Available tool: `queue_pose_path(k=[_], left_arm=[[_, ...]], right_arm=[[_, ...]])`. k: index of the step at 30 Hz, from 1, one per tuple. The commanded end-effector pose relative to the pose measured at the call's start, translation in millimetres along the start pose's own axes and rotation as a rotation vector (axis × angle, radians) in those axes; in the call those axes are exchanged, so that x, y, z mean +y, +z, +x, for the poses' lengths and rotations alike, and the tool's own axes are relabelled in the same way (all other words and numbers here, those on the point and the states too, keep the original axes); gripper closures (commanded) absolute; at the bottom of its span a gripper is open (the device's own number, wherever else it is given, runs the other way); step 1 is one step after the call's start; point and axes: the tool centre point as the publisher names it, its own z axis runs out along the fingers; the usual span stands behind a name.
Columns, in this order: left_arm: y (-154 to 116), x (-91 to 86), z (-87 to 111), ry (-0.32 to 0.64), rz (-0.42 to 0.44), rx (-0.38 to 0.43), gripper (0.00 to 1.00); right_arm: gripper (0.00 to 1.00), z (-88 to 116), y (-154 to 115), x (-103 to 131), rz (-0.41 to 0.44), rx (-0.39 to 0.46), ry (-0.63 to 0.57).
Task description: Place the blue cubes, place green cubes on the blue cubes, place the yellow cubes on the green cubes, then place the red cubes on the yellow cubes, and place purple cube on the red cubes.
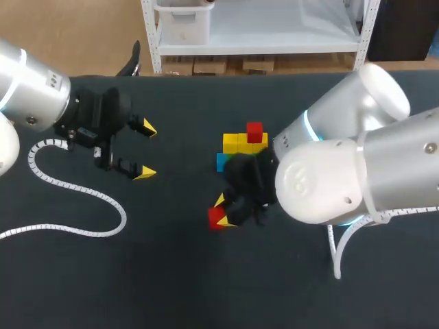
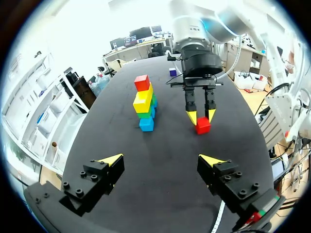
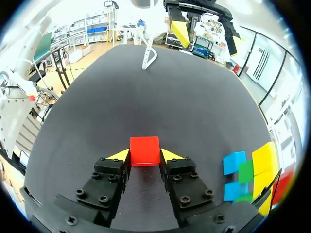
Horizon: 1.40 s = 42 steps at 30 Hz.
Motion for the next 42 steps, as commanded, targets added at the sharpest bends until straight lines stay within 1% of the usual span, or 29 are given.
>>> queue_pose_path(k=[1, 2, 3, 4, 5, 11, 15, 18, 26, 31, 34, 37, 41, 42], left_arm=[[0.1, -0.5, 1.2, 0.002, -0.002, -0.004, 0.0], [0.1, -0.5, 1.2, 0.002, -0.002, -0.004, 0.0], [0.1, -0.5, 1.2, 0.002, -0.002, -0.004, 0.0], [0.1, -0.5, 1.2, 0.002, -0.002, -0.004, 0.0], [0.1, -0.5, 1.2, 0.002, -0.002, -0.004, 0.0], [0.1, -0.5, 1.2, 0.002, -0.002, -0.004, 0.0], [0.1, -0.5, 1.2, 0.002, -0.002, -0.004, 0.0], [0.1, -0.5, 1.2, 0.002, -0.002, -0.004, 0.0], [0.1, -0.5, 1.2, 0.002, -0.002, -0.004, 0.0], [0.1, -0.5, 1.2, 0.002, -0.002, -0.004, 0.0], [0.1, -0.5, 1.2, 0.002, -0.002, -0.004, 0.0], [0.1, -0.5, 1.2, 0.002, -0.002, -0.004, 0.0], [0.1, -0.5, 1.2, 0.002, -0.002, -0.004, 0.0], [0.1, -0.5, 1.2, 0.002, -0.002, -0.004, 0.0]], right_arm=[[0.8, 0.4, 2.1, -2.5, -0.008, 0.003, -0.003], [0.65, 0.6, 1.6, -2.6, -0.009, 0.004, -0.003], [0.54, 0.9, 0.5, -2.7, -0.01, 0.003, -0.003], [0.2, 1.0, -0.7, -2.8, -0.009, 0.002, -0.002], [0.0, 1.2, -2.3, -2.9, -0.008, 0.002, -0.001], [0.0, 3.2, -23.3, -3.8, 0.022, -0.011, 0.009], [0.0, 8.4, -49.9, -3.2, 0.053, -0.037, 0.023], [0.0, 19.1, -72.6, -1.7, 0.062, -0.068, 0.047], [0.0, 66.0, -135.8, -3.0, 0.084, -0.136, 0.13], [0.0, 96.6, -168.8, -7.5, 0.106, -0.186, 0.177], [0.0, 115.7, -184.0, -11.7, 0.123, -0.207, 0.204], [0.0, 132.7, -196.2, -16.3, 0.14, -0.209, 0.215], [0.0, 154.6, -205.4, -23.4, 0.132, -0.266, 0.237], [0.0, 159.3, -206.6, -25.0, 0.133, -0.264, 0.238]])
